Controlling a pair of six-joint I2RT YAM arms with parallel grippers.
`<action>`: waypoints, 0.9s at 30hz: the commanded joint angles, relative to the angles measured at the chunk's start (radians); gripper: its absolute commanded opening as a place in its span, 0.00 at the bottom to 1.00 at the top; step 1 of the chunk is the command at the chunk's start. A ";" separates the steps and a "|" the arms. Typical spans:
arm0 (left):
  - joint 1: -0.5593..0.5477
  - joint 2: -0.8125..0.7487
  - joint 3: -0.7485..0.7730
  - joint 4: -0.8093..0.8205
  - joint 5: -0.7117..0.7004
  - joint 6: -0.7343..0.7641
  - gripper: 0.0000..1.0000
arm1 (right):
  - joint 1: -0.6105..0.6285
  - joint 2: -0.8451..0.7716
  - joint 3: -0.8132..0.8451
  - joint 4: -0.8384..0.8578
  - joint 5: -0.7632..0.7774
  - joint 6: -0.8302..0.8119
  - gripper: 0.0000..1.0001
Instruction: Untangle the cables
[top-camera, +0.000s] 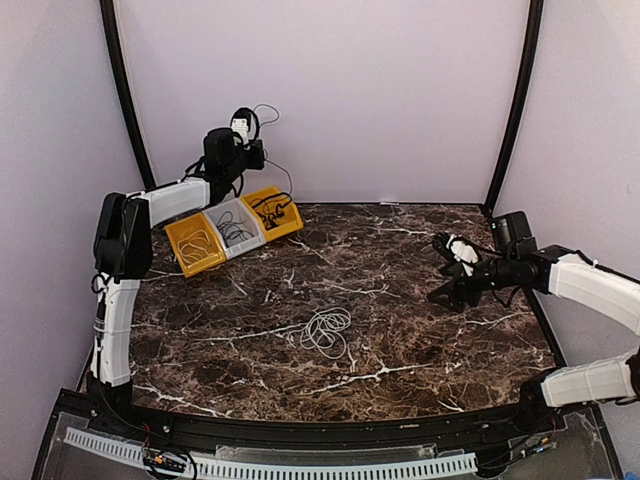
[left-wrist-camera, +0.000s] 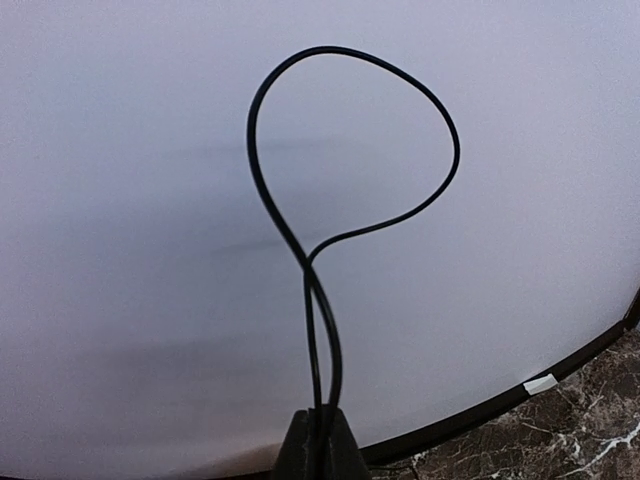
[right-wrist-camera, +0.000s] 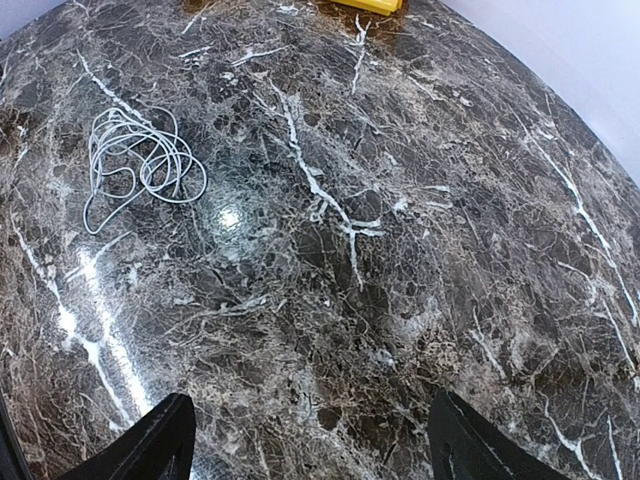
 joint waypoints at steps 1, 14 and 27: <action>0.008 0.002 -0.016 0.007 0.041 -0.023 0.00 | -0.007 0.008 -0.011 0.043 -0.001 -0.005 0.82; 0.008 0.021 -0.167 0.037 0.140 -0.081 0.00 | -0.007 0.038 -0.010 0.043 -0.011 -0.011 0.81; 0.008 0.085 -0.131 -0.083 0.098 -0.128 0.00 | -0.006 0.048 -0.013 0.041 -0.011 -0.017 0.81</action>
